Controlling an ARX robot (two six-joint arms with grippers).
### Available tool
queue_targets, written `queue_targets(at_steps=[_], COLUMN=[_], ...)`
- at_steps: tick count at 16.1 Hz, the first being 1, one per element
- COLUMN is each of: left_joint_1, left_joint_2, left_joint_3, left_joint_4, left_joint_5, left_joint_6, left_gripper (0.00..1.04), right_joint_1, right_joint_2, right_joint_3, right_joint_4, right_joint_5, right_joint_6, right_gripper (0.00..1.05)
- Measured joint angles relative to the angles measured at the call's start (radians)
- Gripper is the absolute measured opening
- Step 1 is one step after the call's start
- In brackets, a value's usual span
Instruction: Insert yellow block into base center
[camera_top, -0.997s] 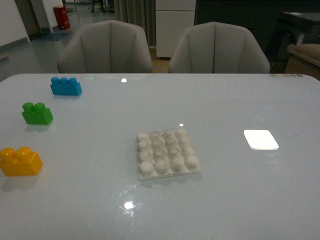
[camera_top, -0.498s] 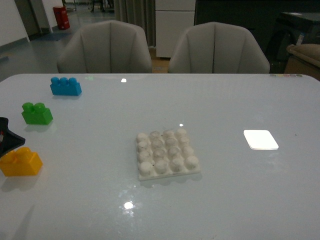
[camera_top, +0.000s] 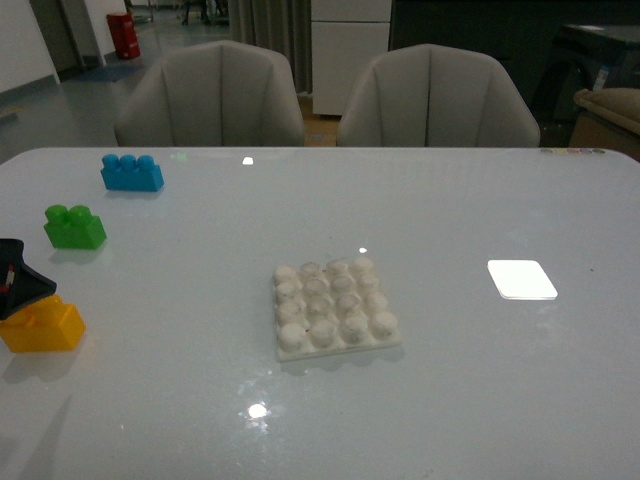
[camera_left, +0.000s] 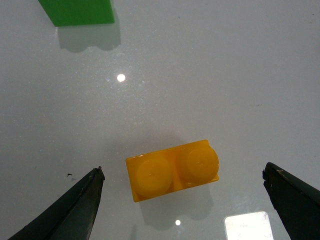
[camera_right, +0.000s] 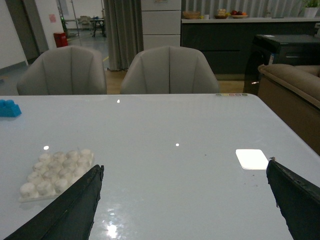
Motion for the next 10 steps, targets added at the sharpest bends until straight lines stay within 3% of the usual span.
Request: queue_targets(at_steps=[10], left_joint_1=[-0.032], left_joint_2=[0.069], left_joint_3=[0.024], left_joint_4=[0.035], left_joint_5=[-0.051], left_joint_6=[-0.008], left_gripper=[0.98], right_joint_1=[0.000], right_joint_2=[0.000], right_joint_3=[0.000], right_joint_4=[0.000], right_joint_5=[0.000], right_joint_6=[0.000], right_gripper=[0.98])
